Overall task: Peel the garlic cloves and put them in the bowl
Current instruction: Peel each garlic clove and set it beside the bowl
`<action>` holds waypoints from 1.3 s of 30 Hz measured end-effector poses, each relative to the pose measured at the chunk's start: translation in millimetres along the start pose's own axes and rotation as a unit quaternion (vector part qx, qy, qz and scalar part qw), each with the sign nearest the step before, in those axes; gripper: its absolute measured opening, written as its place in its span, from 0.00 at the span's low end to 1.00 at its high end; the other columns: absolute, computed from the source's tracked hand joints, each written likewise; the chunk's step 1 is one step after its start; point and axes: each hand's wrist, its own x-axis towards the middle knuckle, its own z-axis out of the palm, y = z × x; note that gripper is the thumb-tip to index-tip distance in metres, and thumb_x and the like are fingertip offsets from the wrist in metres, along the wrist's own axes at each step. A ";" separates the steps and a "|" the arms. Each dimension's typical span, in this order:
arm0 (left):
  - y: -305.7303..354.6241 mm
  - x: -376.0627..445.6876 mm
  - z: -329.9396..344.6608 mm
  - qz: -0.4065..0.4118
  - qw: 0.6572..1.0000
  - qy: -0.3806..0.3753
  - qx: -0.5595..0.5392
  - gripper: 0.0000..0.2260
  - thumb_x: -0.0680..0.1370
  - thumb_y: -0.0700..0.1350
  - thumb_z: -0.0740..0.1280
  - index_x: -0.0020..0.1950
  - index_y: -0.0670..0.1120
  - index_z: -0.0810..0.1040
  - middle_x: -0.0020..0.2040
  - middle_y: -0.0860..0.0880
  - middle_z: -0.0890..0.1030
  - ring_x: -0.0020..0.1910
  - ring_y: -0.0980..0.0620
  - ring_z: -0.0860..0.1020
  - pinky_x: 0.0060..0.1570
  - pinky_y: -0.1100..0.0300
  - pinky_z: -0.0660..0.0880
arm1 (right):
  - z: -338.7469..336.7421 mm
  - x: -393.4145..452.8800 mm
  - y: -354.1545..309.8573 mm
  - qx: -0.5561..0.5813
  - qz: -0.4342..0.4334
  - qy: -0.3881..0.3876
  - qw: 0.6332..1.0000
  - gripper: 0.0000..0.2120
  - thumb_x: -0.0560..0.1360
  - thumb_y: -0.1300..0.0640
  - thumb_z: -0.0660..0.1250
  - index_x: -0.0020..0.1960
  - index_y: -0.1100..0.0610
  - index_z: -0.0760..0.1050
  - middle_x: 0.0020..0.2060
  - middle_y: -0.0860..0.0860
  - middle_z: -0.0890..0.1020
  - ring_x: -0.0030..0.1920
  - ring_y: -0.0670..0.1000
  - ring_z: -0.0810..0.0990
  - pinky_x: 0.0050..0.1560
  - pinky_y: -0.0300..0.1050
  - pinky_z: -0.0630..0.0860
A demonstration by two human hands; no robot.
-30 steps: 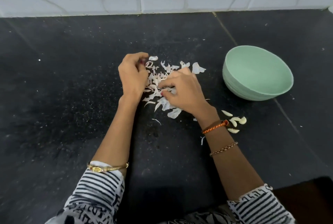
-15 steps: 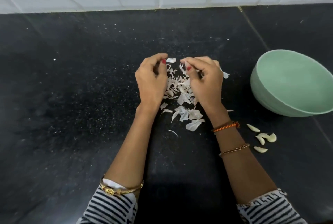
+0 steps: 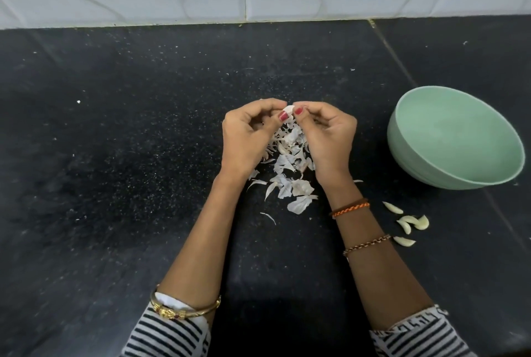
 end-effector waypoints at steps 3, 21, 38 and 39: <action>-1.7 1.5 -0.7 -0.006 1.000 0.003 -0.026 0.12 0.72 0.33 0.69 0.46 0.50 0.80 0.40 0.55 0.82 0.39 0.54 0.77 0.42 0.62 0.77 | 2.5 0.8 0.4 0.018 0.015 -0.003 1.000 0.08 0.73 0.69 0.67 0.49 0.60 0.79 0.38 0.48 0.82 0.39 0.42 0.81 0.42 0.34 0.76; -5.7 -0.6 2.1 -0.024 0.998 0.050 -0.040 0.11 0.72 0.30 0.68 0.52 0.41 0.80 0.42 0.53 0.83 0.42 0.57 0.81 0.46 0.64 0.77 | -4.8 5.6 3.1 -0.005 0.005 -0.078 0.997 0.09 0.70 0.66 0.71 0.48 0.56 0.80 0.38 0.44 0.82 0.39 0.41 0.81 0.41 0.33 0.77; 6.3 -2.2 -0.1 -0.086 0.990 0.046 -0.106 0.09 0.70 0.28 0.69 0.40 0.42 0.80 0.32 0.54 0.83 0.33 0.60 0.80 0.36 0.69 0.76 | -6.8 7.6 15.1 -0.033 -0.041 -0.113 0.992 0.06 0.70 0.67 0.70 0.47 0.66 0.81 0.36 0.49 0.82 0.33 0.36 0.78 0.34 0.27 0.70; 6.1 -2.6 0.0 -0.086 0.990 0.047 -0.100 0.09 0.69 0.28 0.69 0.39 0.42 0.80 0.32 0.54 0.83 0.33 0.60 0.80 0.35 0.68 0.76 | -6.9 7.3 14.6 -0.033 -0.042 -0.114 0.992 0.06 0.70 0.68 0.70 0.47 0.66 0.81 0.35 0.48 0.81 0.32 0.36 0.78 0.34 0.27 0.69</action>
